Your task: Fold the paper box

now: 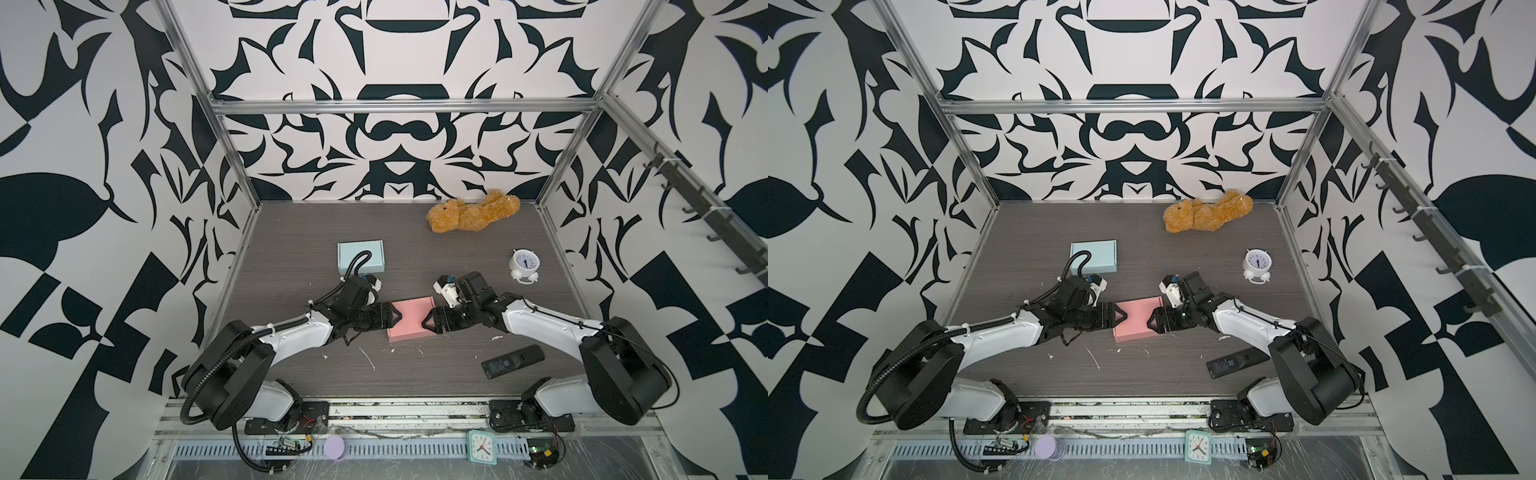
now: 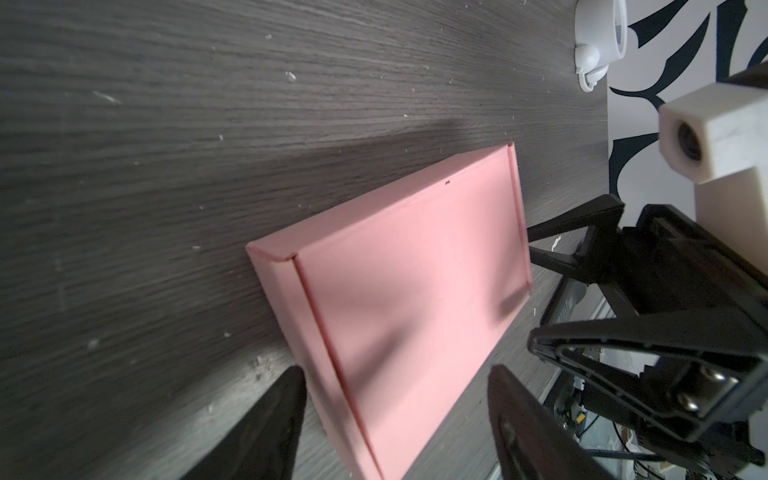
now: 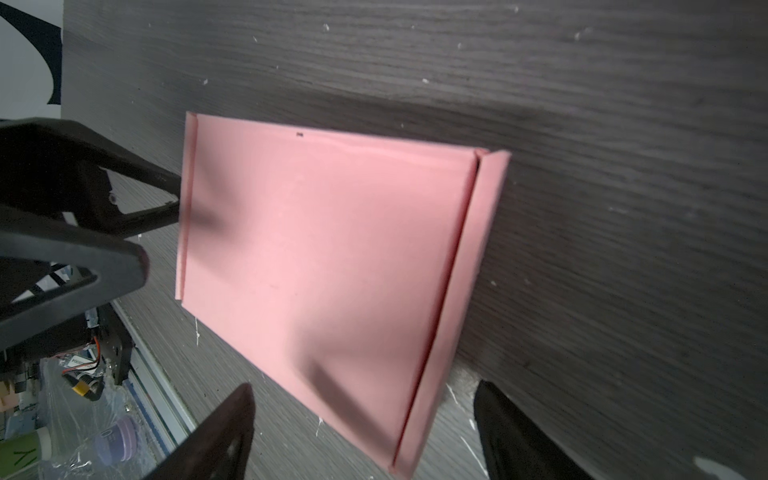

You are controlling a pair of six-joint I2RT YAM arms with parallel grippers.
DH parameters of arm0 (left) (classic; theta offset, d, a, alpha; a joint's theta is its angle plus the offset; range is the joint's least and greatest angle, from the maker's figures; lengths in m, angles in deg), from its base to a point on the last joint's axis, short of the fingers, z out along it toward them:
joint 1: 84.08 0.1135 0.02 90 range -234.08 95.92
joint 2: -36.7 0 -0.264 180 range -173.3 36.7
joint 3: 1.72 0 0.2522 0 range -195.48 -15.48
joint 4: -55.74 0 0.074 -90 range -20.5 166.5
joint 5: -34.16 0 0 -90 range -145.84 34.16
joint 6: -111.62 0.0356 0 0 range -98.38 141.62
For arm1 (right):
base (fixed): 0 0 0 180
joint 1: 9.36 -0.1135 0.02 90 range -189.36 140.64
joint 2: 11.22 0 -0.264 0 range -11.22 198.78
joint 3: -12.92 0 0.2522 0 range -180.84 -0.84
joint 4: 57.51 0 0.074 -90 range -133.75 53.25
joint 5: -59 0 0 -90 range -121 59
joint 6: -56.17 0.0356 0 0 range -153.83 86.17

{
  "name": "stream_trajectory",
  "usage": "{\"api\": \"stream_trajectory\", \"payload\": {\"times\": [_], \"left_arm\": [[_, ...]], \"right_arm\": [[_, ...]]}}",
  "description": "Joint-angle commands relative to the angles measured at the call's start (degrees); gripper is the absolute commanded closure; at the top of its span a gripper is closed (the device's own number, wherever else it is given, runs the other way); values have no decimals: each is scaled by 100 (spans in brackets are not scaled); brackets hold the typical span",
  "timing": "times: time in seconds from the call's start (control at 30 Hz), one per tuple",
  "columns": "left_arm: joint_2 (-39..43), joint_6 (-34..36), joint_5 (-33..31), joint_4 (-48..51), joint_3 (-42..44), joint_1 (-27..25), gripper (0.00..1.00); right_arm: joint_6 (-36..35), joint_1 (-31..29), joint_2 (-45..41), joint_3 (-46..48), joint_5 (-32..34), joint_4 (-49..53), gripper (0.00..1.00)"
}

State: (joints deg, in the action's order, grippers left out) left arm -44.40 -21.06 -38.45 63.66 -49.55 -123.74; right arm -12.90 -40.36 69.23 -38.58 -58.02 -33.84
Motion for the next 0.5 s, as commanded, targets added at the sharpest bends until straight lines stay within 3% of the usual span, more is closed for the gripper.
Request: {"api": "stream_trajectory", "payload": {"times": [0.0, 0.47], "left_arm": [[-85, -63, 63, -114, -127, -24, 28], [-355, -39, 134, -189, -330, -24, 29]], "right_arm": [[17, -63, -3, -106, -110, -146, 16], [80, -63, 57, -154, -84, -283, 16]]}}
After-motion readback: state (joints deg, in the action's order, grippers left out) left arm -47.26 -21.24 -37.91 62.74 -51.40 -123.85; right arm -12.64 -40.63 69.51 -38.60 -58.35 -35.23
